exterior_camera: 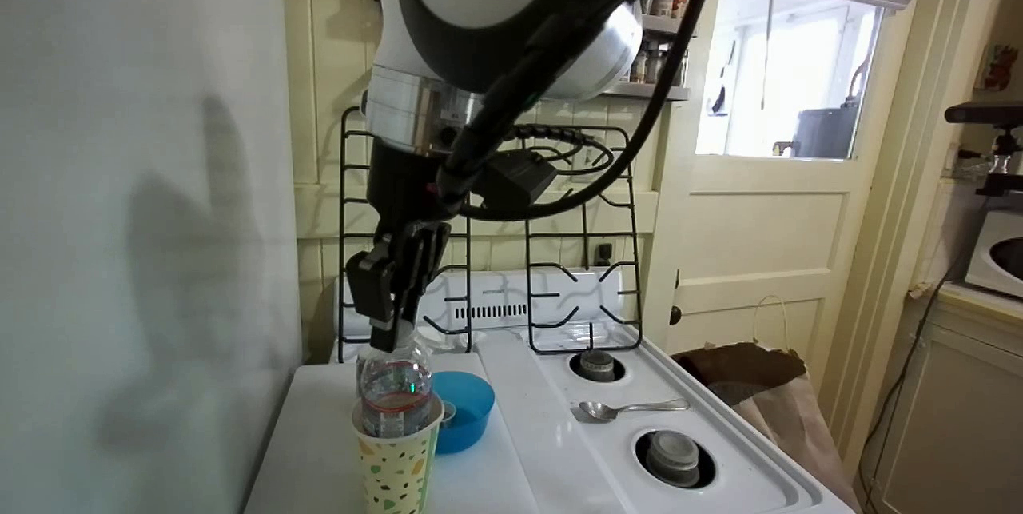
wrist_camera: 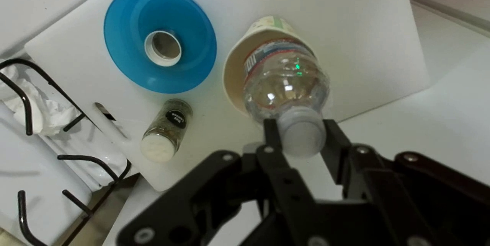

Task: Remove the water bottle from the paper cup

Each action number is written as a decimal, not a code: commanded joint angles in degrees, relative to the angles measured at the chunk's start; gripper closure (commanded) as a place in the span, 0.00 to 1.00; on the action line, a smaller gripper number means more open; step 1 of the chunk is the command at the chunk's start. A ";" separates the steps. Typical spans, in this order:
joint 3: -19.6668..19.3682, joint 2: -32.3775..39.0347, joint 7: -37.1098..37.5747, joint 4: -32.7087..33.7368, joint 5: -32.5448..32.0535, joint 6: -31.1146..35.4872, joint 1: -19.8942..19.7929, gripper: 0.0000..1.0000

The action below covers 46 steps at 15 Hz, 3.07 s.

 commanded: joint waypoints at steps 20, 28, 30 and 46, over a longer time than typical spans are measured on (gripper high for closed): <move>-4.49 -7.46 -12.49 4.26 13.67 -11.04 1.52 0.92; -3.48 -6.18 -11.46 3.54 13.96 -10.51 0.90 0.92; -3.25 -5.42 -11.52 3.46 15.07 -11.39 0.55 0.92; -1.72 -5.03 6.96 -0.56 -10.48 -23.54 -4.52 0.92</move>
